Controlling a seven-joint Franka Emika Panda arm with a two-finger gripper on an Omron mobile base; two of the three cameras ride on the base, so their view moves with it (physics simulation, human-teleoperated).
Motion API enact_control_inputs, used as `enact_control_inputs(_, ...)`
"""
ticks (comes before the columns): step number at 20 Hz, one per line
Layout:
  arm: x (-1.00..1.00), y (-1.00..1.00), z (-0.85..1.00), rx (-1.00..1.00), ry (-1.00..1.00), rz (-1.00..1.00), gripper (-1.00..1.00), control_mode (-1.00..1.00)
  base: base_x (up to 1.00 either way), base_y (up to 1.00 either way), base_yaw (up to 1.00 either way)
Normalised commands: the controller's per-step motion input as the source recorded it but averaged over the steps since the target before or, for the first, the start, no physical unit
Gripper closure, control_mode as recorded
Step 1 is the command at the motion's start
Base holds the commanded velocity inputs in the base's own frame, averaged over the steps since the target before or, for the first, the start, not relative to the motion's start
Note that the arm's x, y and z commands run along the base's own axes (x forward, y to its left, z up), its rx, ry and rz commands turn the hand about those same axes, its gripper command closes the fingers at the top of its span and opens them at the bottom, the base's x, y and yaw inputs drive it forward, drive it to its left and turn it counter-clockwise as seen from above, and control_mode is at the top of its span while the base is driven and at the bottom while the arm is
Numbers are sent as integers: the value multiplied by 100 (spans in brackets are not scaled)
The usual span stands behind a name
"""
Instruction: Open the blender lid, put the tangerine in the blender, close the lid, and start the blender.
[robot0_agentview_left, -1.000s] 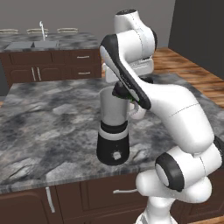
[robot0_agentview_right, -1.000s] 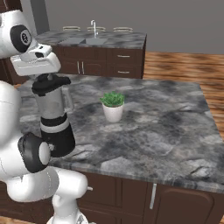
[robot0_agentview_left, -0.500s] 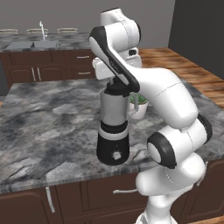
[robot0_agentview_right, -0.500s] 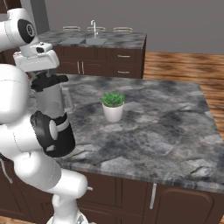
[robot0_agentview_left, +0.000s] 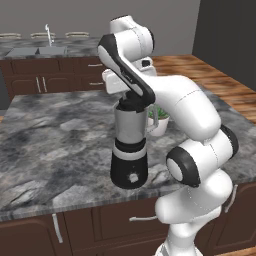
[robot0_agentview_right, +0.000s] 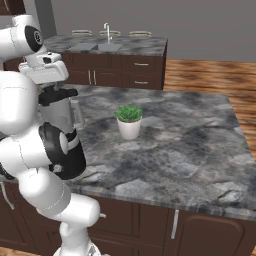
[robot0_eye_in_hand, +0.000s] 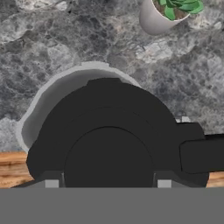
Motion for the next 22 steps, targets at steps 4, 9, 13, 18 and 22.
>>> enact_control_inputs(4,19,0,-25,0,-6,0,100,-100,0,0,0)
enact_control_inputs(9,22,0,-22,0,-13,0,100,-100,0,0,0)
enact_control_inputs(13,8,0,-4,1,-19,0,100,-100,0,0,0)
enact_control_inputs(18,0,0,-1,9,-21,3,100,-100,0,0,0)
enact_control_inputs(22,0,0,-6,13,-18,8,100,-100,0,0,0)
